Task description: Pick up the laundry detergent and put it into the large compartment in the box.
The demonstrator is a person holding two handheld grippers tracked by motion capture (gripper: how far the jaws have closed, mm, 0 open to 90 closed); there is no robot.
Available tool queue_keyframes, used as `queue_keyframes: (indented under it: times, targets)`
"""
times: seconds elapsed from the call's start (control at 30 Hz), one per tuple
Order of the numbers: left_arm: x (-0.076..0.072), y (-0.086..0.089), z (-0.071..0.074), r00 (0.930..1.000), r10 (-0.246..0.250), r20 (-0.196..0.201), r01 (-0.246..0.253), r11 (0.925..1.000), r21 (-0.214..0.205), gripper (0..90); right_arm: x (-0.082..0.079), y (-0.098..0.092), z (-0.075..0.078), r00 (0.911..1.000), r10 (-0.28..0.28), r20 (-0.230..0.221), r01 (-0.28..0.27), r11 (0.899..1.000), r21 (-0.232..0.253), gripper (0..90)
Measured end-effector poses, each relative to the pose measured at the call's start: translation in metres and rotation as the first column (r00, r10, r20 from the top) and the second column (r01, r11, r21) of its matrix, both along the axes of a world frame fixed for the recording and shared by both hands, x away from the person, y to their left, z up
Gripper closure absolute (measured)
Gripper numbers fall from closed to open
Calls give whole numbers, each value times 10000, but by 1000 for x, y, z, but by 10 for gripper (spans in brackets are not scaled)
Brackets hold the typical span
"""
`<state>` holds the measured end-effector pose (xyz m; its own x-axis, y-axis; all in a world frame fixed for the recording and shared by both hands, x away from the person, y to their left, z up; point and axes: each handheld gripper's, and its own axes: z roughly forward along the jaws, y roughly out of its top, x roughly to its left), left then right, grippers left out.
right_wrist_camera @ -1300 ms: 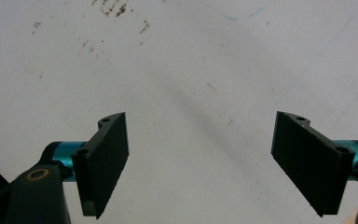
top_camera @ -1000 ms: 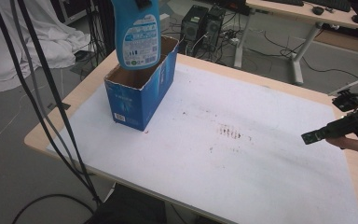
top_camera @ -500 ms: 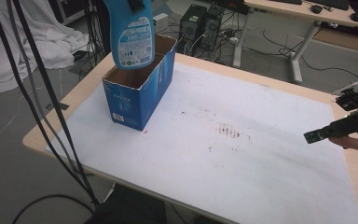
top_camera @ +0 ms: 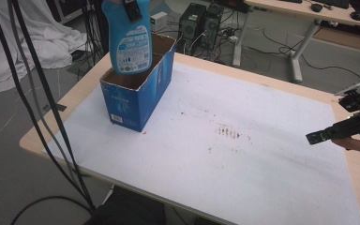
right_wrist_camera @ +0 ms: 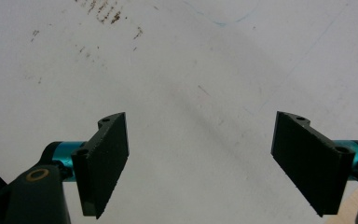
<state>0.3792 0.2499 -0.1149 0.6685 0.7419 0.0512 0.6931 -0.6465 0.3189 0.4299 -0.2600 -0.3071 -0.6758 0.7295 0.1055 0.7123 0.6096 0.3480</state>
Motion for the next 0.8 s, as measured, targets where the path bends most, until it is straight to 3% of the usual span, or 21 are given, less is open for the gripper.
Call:
queue_keyframes:
  times: [0.4, 0.63, 0.8]
  targets:
    - [5, 1, -15, 9998, 54, -207, -51, 9999, 129, 379, 0, -6, 2, 9998, -187, 35, 187, 9997, 146, 183]
    - [7, 0, -29, 9995, 13, -322, -4, 9997, 260, 379, -1, -7, 3, 9998, -160, 78, 159, 9997, 169, 182]
    - [10, 4, -48, 9985, -2, -550, 15, 9997, 226, 379, -1, -8, 3, 9998, -144, 108, 143, 9998, 171, 183]
